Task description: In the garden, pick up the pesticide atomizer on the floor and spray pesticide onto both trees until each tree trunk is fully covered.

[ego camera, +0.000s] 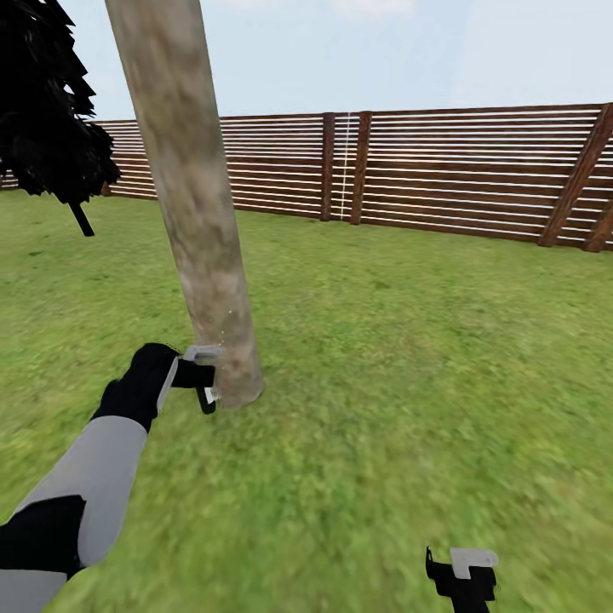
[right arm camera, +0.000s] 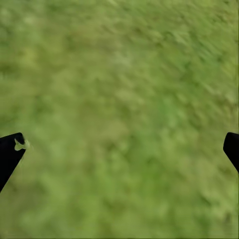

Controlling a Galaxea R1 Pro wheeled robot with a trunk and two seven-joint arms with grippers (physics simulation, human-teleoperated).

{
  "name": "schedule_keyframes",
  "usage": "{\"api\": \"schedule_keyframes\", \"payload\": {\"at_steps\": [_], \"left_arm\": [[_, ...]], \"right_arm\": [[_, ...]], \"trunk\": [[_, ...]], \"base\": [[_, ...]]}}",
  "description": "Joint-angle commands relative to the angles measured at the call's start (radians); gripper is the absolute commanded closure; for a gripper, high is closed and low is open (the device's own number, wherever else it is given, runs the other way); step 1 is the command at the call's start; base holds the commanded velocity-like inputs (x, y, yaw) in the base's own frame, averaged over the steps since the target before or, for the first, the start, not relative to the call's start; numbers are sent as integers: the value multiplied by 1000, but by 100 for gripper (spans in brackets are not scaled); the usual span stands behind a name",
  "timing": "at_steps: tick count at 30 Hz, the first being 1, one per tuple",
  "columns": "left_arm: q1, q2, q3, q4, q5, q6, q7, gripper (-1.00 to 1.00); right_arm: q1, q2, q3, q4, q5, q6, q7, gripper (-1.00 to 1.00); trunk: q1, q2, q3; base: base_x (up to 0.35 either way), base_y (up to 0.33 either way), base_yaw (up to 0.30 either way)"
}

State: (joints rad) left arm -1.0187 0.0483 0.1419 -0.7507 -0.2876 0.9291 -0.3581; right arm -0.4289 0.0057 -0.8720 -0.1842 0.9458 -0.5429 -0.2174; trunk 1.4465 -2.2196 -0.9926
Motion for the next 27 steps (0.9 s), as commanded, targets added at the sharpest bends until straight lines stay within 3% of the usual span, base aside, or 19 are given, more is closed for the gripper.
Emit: {"api": "schedule_keyframes", "payload": {"at_steps": [1,7,10,11,12,14,16,18,22,27], "left_arm": [[0,3,3,-1,-3,4,-10,100],[-10,0,4,-2,2,10,-11,100],[-52,14,5,-3,0,58,-12,100],[-66,32,5,-3,0,65,-12,100],[-77,81,5,-2,4,72,-15,100],[-80,98,4,-1,6,73,-28,100],[-83,83,-20,-1,7,74,-45,100],[-97,55,-81,-1,9,78,-53,100],[-134,57,-96,10,9,80,-84,100],[-162,155,-101,24,5,79,-173,100]], "right_arm": [[-1,0,-5,0,10,-2,-5,-100],[-1,0,-5,0,11,-2,-5,-100],[-1,0,-6,0,10,-2,-6,-100],[-1,0,-6,0,10,-2,-5,-100],[-1,0,-6,0,10,-2,-5,-100],[-1,-1,-6,0,11,-2,-6,-100],[-1,-1,-6,0,11,-2,-6,-100],[-1,-1,-7,0,11,-2,-6,-100],[-1,-1,-7,0,11,-2,-6,-100],[-1,-1,-6,0,11,-2,-6,-100]], "trunk": [[0,0,-1],[0,0,-1],[0,0,-1],[0,0,-1],[0,0,-1],[0,0,-1],[0,0,-1],[0,0,-1],[0,0,-1],[0,0,-1]], "base": [[276,0,80],[170,0,11],[7,0,0],[2,0,0],[0,0,0],[0,0,0],[0,0,0],[0,0,0],[0,0,0],[0,0,0]]}}
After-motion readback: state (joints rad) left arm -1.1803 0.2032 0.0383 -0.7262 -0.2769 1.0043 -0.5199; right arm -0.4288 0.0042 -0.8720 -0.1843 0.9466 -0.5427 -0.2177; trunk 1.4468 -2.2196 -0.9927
